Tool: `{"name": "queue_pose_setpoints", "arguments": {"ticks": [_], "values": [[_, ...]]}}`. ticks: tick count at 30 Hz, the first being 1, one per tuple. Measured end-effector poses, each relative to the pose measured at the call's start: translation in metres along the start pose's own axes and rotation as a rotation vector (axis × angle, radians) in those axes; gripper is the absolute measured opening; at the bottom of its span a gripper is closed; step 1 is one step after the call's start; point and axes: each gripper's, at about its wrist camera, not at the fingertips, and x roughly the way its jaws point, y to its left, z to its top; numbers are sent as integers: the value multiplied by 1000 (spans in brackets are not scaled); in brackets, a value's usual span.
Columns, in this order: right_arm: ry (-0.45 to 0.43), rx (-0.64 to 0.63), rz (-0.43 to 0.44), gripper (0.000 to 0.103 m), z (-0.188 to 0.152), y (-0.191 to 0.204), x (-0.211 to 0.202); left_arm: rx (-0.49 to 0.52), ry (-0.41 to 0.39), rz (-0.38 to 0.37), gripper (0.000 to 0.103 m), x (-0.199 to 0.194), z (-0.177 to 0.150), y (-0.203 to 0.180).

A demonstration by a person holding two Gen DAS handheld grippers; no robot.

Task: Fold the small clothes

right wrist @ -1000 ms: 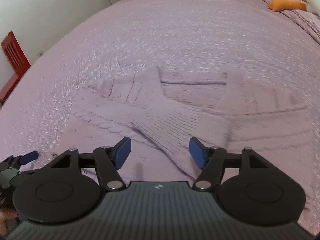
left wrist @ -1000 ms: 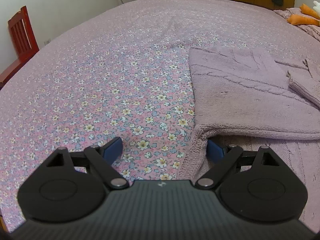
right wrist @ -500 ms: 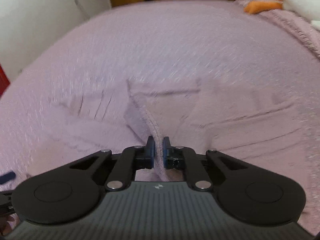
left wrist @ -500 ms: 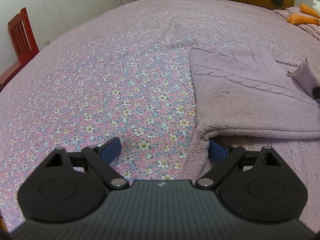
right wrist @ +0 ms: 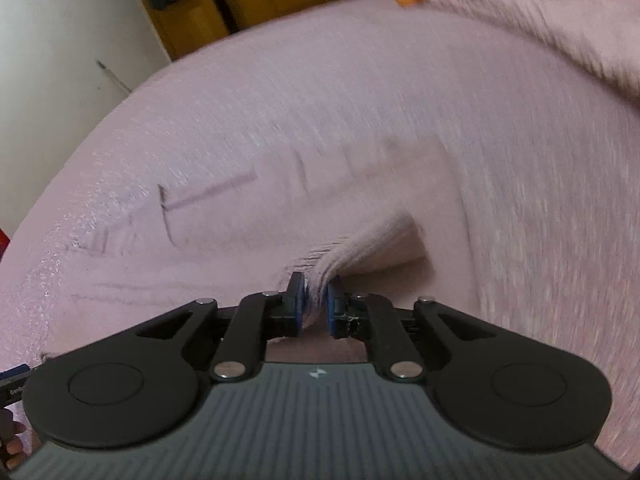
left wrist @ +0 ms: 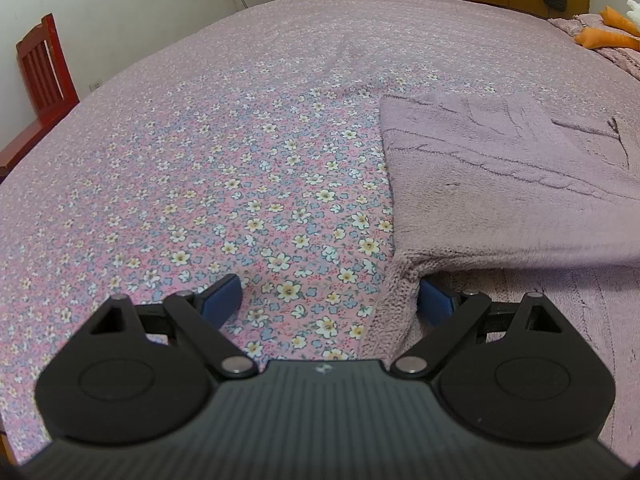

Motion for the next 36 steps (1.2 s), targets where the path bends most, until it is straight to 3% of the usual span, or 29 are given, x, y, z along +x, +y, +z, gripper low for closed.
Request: {"name": "queue_pose_setpoints", "arguments": {"ticks": [5, 10, 14, 29, 32, 36], "values": [[-45, 111, 40, 39, -19, -26, -5, 1, 2, 1, 94, 0, 0, 1], [-90, 120, 23, 46, -20, -42, -26, 0, 12, -6, 94, 0, 4, 3], [-114, 68, -23, 60, -31, -46, -52, -20, 23, -19, 93, -9, 4, 9], [-47, -153, 131, 75, -84, -38, -145, 96, -37, -44, 91, -95, -19, 20], [-49, -205, 135, 84, -101, -33, -165, 145, -50, -47, 91, -113, -29, 15], [-39, -263, 124, 87, -124, -29, -177, 189, -56, -75, 91, -131, -46, 7]]}}
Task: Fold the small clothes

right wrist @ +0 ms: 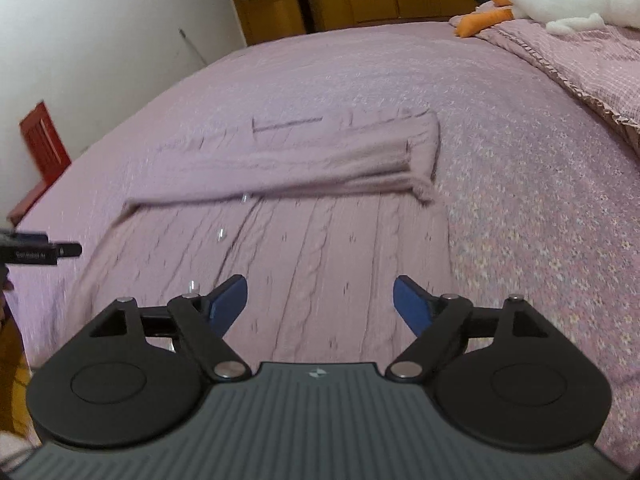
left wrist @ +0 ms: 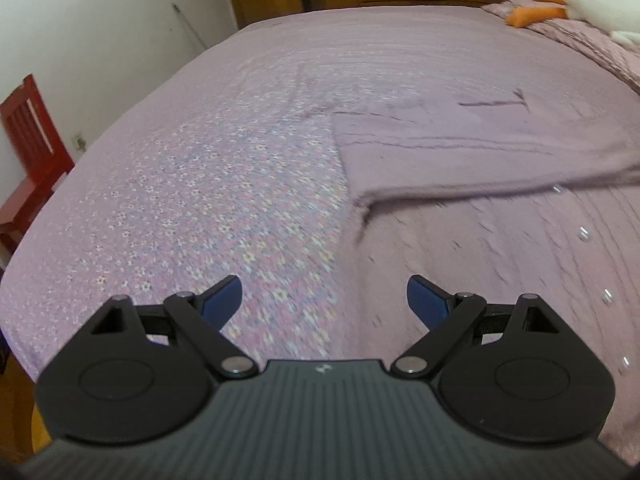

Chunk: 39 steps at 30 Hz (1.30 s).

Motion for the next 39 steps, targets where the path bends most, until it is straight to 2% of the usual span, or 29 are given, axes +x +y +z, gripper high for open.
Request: {"name": "queue_pose_setpoints", "arguments": {"ticks": [4, 9, 13, 21, 25, 28, 32, 35, 39], "values": [[6, -88, -40, 91, -24, 12, -3, 36, 9, -34, 91, -11, -17, -15], [95, -177, -19, 92, -48, 24, 3, 89, 49, -69, 91, -16, -38, -36], [132, -264, -34, 92, -64, 35, 8, 138, 68, -89, 91, -20, -54, -51], [163, -519, -28, 96, -90, 61, 11, 271, 80, -143, 91, -32, -75, -72], [199, -536, -13, 97, -92, 66, 21, 347, 104, -173, 91, -32, -87, -83], [211, -552, -48, 98, -93, 70, 33, 390, 111, -211, 91, -32, -95, -90], [214, -562, -78, 102, -94, 74, 44, 470, 115, -178, 91, -24, -106, -105], [207, -570, -83, 103, -95, 77, 47, 496, 117, -85, 95, -14, -110, -114], [163, -556, -92, 102, -92, 77, 44, 467, 110, -91, 95, -12, -106, -112]]}}
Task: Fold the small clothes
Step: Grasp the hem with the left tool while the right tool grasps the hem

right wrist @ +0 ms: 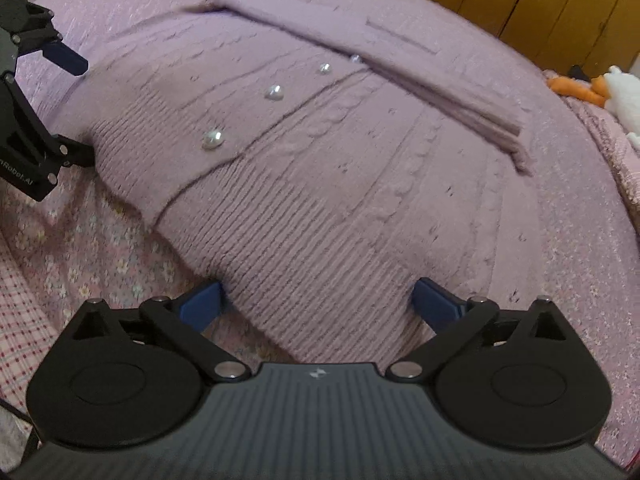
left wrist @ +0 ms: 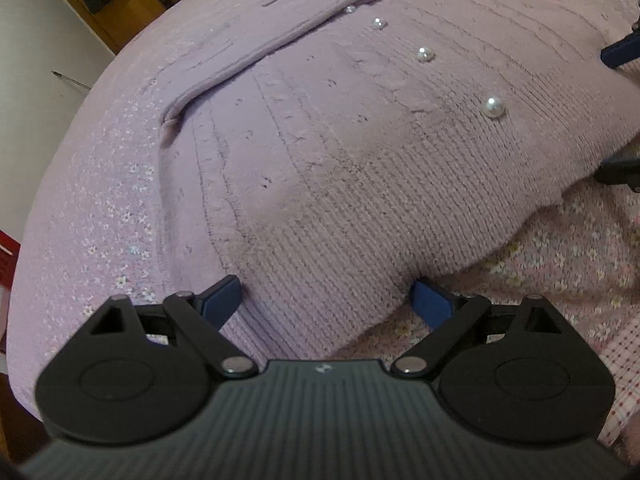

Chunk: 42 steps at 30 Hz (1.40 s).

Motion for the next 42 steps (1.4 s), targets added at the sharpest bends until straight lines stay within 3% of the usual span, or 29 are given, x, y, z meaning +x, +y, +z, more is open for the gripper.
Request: {"name": "queue_pose_setpoints", "arguments": {"ticks": [6, 12, 15, 19, 22, 23, 29, 36, 42], "values": [[-43, -27, -34, 102, 7, 2, -1, -1, -79, 74, 94, -7, 9, 6], [-51, 58, -38, 97, 9, -9, 0, 0, -110, 65, 93, -1, 12, 6], [-55, 87, -27, 93, 9, -12, 2, 12, -133, 42, 82, -2, 13, 3], [-108, 130, -27, 62, 9, -11, -3, -12, -147, -5, 57, -4, 14, 3], [-126, 166, -33, 50, 12, -12, -2, -53, -174, -30, 31, -7, 15, 3], [-128, 174, -34, 49, 13, -12, -2, -56, -179, -28, 27, -7, 16, 3], [-134, 146, -55, 49, 7, -4, -4, -116, -116, -72, 25, 2, 28, 13], [-158, 226, -85, 49, -7, -4, -9, -121, -98, -49, 24, 2, 29, 8], [-181, 242, -100, 20, -2, 1, -10, -134, -107, -42, 24, 2, 28, 8]]}}
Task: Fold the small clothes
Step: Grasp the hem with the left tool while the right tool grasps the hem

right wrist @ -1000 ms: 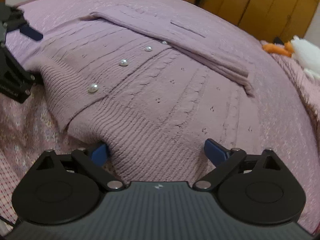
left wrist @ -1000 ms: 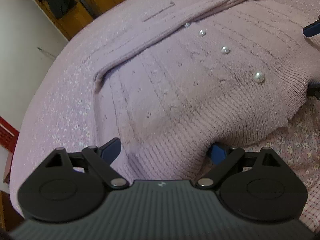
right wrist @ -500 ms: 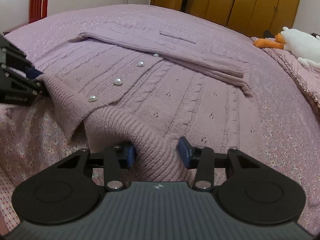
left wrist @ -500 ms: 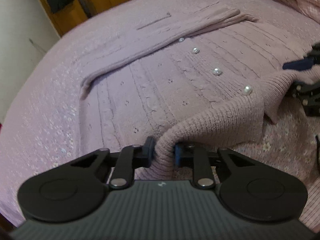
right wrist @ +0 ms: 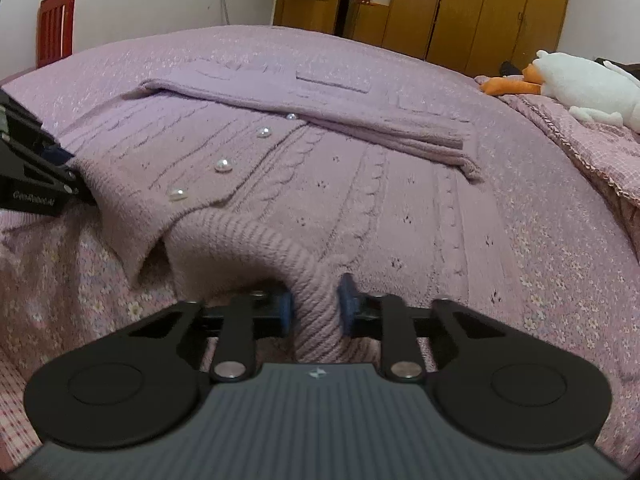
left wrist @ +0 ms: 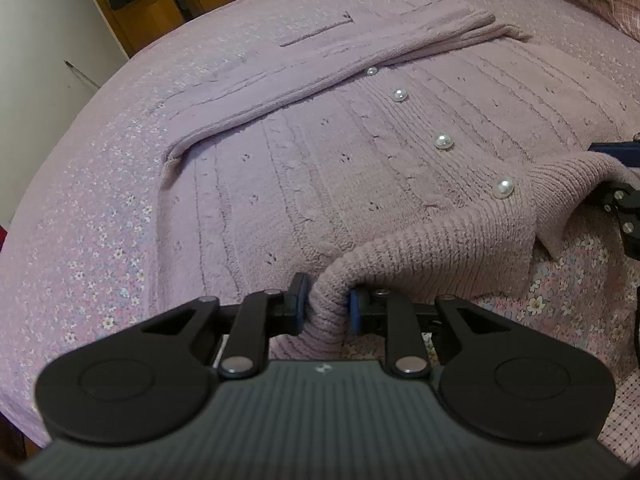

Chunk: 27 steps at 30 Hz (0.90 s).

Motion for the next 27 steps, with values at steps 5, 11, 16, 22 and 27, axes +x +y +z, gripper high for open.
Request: {"name": "queue_pose_setpoints", "arguments": {"ticks": [5, 11, 16, 22, 27], "values": [[-30, 46, 26, 12, 15, -5, -10, -26, -12, -19, 14, -7, 3, 5], [-86, 108, 32, 11, 42, -11, -17, -90, -78, -33, 13, -26, 18, 20], [-147, 141, 15, 11, 62, -17, -20, -114, -148, -26, 13, -40, 37, 29], [-243, 164, 7, 11, 92, -26, -28, -148, -226, -27, 13, -48, 64, 40], [-287, 134, -7, 11, 123, -33, -22, -167, -289, -1, 13, -45, 89, 46]]}}
